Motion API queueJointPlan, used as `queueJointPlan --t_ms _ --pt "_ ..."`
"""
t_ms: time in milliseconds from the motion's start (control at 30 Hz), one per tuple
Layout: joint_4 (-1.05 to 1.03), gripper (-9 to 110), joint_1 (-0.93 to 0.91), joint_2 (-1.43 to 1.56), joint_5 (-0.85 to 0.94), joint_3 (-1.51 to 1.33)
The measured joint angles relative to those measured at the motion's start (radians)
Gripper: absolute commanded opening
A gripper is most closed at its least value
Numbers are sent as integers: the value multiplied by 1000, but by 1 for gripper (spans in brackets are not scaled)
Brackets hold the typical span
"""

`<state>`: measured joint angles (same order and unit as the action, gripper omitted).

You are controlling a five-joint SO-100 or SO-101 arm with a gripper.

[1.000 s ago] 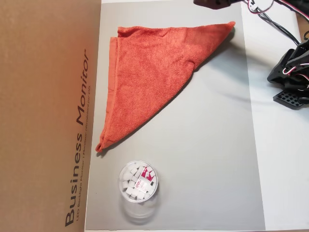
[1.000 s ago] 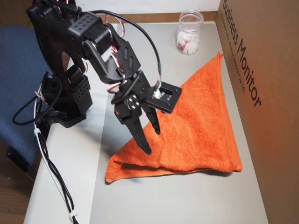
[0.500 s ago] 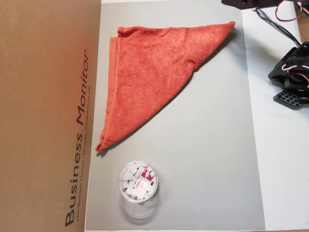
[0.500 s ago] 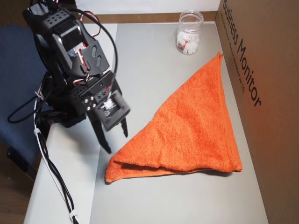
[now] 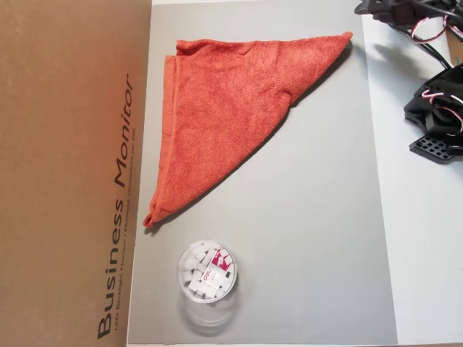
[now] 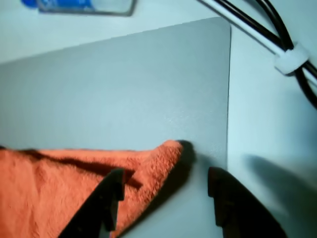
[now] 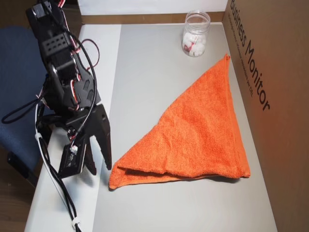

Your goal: Fold the blanket.

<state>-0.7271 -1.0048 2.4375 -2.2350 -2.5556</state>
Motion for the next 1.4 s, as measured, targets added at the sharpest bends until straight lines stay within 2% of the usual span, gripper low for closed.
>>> queueJointPlan --t_ms 167,633,767,1000,1400 --pt "98 17 11 0 -107 -91" --pt "109 18 173 2 -276 -143" --pt "172 18 184 2 -282 -204" --pt "417 18 195 2 -282 -339" --pt "546 18 147 -221 -282 -278"
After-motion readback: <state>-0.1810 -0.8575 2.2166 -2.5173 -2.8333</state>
